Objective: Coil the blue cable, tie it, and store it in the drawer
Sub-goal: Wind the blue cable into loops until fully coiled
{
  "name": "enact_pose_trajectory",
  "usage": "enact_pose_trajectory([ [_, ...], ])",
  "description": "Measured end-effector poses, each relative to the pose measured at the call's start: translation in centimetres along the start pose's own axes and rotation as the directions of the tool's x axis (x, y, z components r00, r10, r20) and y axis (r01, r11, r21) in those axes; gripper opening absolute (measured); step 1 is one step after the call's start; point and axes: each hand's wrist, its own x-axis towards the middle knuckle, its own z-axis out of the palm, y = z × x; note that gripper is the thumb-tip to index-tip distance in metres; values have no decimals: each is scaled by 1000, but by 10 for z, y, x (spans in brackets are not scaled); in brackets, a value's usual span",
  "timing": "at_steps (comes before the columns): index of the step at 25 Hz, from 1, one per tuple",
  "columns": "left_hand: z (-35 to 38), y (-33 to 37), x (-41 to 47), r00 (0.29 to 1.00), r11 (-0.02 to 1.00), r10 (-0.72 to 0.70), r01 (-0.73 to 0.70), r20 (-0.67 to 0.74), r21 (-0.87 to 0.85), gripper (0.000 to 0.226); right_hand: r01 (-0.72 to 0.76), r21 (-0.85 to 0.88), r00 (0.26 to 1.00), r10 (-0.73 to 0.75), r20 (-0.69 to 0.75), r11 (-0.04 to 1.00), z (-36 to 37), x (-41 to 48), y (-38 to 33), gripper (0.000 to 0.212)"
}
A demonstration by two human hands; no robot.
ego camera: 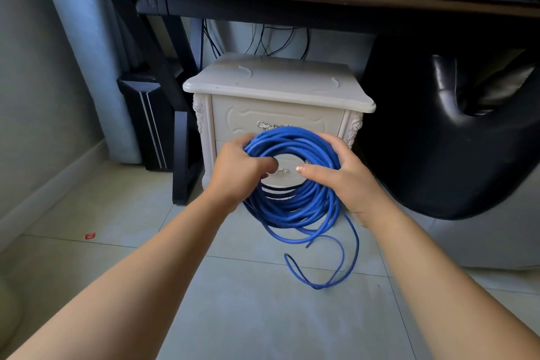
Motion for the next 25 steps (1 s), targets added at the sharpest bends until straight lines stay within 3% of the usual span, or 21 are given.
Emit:
enact_pose_trajectory([
  [4,1,-1,5,981,945,-165,129,-98,-302,19,-36,315,996,61,-68,948,13,3,19,61],
  [7,5,-1,3,958,875,-262,184,-118,-449,20,-130,531,984,176,-36,837,21,4,28,64],
  [10,9,-2,-1,955,842,-286,208,-84,-499,20,-204,594,963,267,-19,778,20,3,28,60],
  [14,10,-7,-4,957,833,-282,282,74,-476,18,-165,452,939,280,-199,876,15,5,26,16],
  [16,5,-8,-2,940,873,-286,336,189,-353,22,-140,385,930,255,-266,912,10,6,22,17],
  [18,-2,-7,1,932,919,-243,310,269,-244,50,-120,311,928,218,-303,943,5,7,17,20],
  [20,-7,-3,4,948,972,-126,177,292,-155,73,-100,161,937,147,-317,982,1,7,14,20],
  [22,-8,2,3,952,996,45,-66,303,59,86,-89,-61,957,68,-281,994,0,4,13,21],
  [23,-5,1,2,935,946,140,-223,325,235,89,-87,-197,969,37,-245,977,0,3,13,24],
  [25,3,-3,-2,876,746,256,-448,408,493,92,-70,-461,990,6,-139,885,3,0,9,31],
])
